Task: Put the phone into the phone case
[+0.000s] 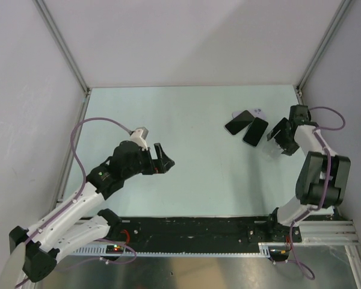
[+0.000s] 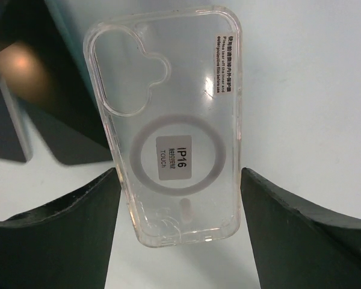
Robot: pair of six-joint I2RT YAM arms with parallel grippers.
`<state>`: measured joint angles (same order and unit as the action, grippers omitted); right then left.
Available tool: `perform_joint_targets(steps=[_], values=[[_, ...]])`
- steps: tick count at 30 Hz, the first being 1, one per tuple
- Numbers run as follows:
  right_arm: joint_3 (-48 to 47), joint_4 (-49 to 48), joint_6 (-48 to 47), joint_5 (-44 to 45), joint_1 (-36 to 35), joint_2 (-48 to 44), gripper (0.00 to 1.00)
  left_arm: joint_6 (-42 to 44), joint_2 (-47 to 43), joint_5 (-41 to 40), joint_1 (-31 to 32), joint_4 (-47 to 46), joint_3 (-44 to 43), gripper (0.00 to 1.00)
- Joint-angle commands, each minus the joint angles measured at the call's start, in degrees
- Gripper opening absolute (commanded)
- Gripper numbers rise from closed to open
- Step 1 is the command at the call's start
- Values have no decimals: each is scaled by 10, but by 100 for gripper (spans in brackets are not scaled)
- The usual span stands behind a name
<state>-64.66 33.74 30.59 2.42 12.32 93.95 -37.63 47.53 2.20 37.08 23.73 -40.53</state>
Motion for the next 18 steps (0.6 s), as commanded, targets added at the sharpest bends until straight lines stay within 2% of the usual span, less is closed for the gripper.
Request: perform_joint_targets(steps=[1,5,8,12,18], values=[[41,-33,15,-30,-67,-88,50,-15,13,5,-3,-6,-22,98],[84,-60,36,-49,-186,-147,51,-18,21,-4,-3,-8,-25,98],[103,-111,63,-83,-283,-151,52,-20,30,-12,-3,-9,-26,98],[109,-209,103,-146,-387,-113,53,-26,57,-30,-3,-14,-18,99],[110,-380,181,-257,-465,-6,53,-45,153,-80,-3,-35,0,98]])
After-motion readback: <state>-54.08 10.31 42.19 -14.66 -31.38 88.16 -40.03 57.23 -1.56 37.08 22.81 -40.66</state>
